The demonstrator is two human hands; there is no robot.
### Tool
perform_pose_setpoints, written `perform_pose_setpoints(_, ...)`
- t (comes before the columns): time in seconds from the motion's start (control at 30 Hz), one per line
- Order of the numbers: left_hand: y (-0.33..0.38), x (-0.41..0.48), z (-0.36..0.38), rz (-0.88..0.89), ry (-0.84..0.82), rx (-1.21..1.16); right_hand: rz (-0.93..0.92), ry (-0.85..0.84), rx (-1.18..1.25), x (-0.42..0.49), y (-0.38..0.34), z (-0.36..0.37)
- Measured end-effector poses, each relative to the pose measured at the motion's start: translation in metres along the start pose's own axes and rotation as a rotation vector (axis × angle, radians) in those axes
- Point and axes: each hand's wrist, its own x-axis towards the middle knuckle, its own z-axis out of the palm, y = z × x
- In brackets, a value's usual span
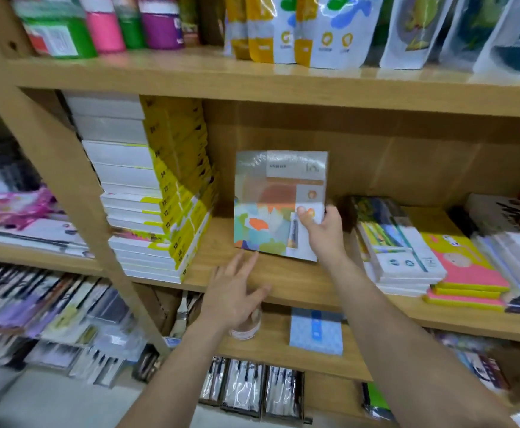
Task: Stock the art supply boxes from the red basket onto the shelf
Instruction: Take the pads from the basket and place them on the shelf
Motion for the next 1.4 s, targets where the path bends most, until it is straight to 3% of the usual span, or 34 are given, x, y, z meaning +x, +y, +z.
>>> perform_pose_setpoints(0.1, -0.006, 0.024, 0.005, -0.011, -0.014, 0.126, 0.012, 0.006, -0.036, 0.014, 0.016, 0.014)
perform_pose_setpoints(0.3, -0.014, 0.08, 0.005, -0.053, -0.015, 0.113, 0.04, -0.019, -0.109, 0.053, 0.024, 0.051)
perform_pose_setpoints(0.43, -0.018, 0.103, 0.006, -0.115, 0.045, 0.144, 0.103, 0.066, -0.227, 0.068, 0.023, 0.069)
perform_pose_setpoints(0.57, -0.015, 0.114, 0.013, -0.157, 0.074, 0.218, 0.099, 0.064, -0.461, 0.043, 0.034, 0.06)
perform_pose_setpoints(0.67, -0.011, 0.125, 0.01, -0.187, 0.016, 0.213, 0.177, 0.028, -0.565, 0.016, 0.038, 0.045)
perform_pose_setpoints(0.77, -0.004, 0.127, 0.002, -0.194, -0.031, 0.185, 0.14, -0.043, -0.615, -0.014, 0.031, 0.025)
perform_pose_setpoints(0.93, 0.014, 0.066, 0.0, 0.01, 0.095, -0.026, 0.073, -0.163, -0.696, -0.071, 0.014, -0.031)
perform_pose_setpoints(1.07, 0.05, 0.003, 0.017, 0.197, 0.092, -0.157, 0.033, -0.147, -0.725, -0.12, 0.005, -0.091)
perform_pose_setpoints(1.27, 0.14, -0.053, 0.065, 0.375, -0.004, -0.324, 0.13, -0.031, -0.726, -0.177, 0.012, -0.192)
perform_pose_setpoints(1.4, 0.204, -0.079, 0.121, 0.519, -0.232, -0.292, 0.269, 0.115, -0.769, -0.227, 0.032, -0.276)
